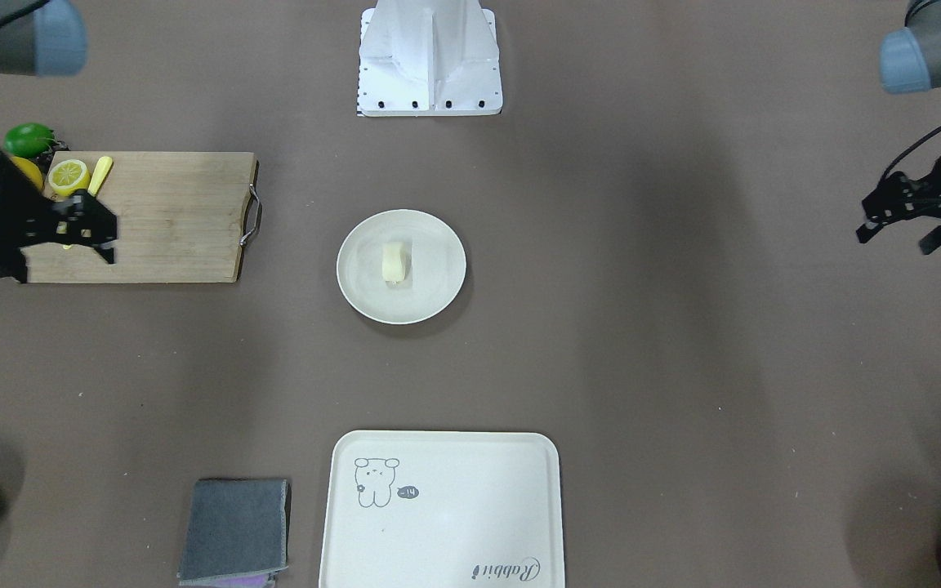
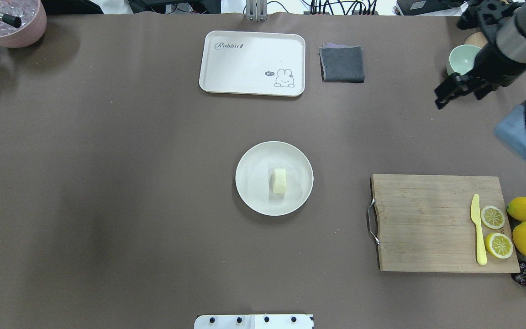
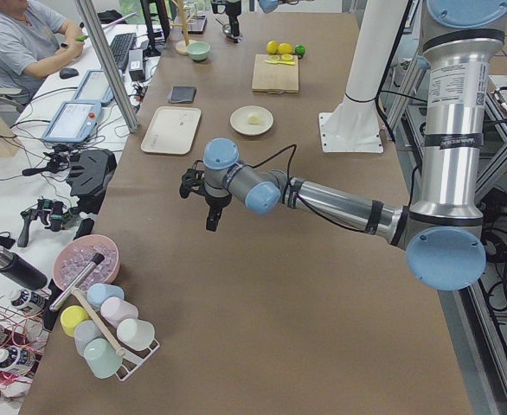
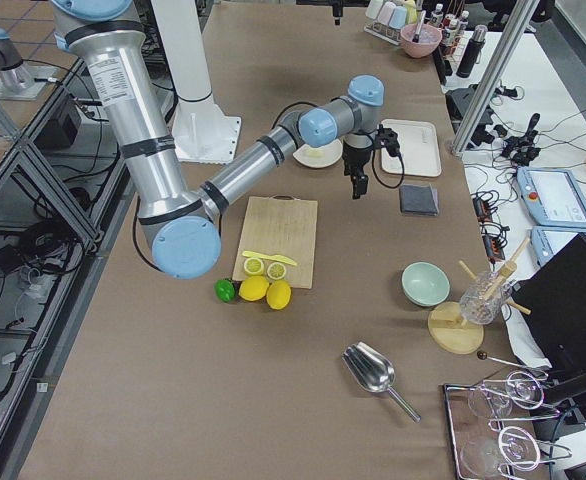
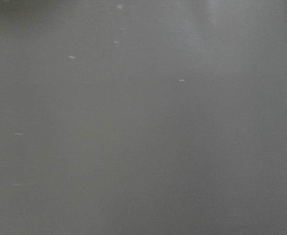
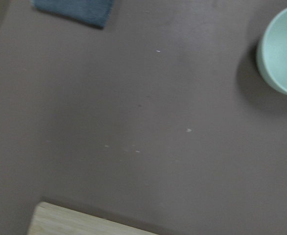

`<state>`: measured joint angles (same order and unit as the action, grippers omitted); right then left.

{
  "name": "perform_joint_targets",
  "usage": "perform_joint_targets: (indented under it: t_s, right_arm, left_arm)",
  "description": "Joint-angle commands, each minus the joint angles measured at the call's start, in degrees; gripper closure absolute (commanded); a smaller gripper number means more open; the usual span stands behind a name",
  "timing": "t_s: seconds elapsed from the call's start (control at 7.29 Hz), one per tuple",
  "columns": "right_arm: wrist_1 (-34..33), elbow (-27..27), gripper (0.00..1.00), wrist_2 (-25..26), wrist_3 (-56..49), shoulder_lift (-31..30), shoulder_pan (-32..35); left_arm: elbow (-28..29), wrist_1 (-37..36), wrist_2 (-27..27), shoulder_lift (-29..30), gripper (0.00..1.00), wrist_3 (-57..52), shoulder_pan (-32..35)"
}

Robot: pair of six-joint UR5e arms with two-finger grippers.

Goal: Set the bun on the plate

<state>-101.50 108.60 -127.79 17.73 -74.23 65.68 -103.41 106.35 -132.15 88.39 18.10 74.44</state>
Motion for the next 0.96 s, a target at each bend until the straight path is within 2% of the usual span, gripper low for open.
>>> perform_joint_targets:
  t_s: [0.0, 0.27, 0.41, 0.82]
  right_arm:
    - [0.3, -6.7, 0.00, -0.9, -19.1, -7.0, 8.8]
    - [0.6, -10.5, 0.00, -0.4, -22.6, -9.3, 12.3]
    - [0.6, -10.4, 0.00, -0.5, -23.0, -9.8, 14.3]
    - [0.6, -10.1, 0.00, -0.5, -23.1, -10.4, 14.6]
  left_arm:
    - [0.7, -5.4, 0.1, -5.5, 0.03, -13.9, 6.9]
    - [1.0, -3.4, 0.3, -8.7, 0.03, -13.4, 7.6]
    - [1.2, -3.3, 0.4, -8.8, 0.03, -13.1, 7.7]
    - [1.3, -3.3, 0.5, -8.8, 0.03, -13.2, 7.8]
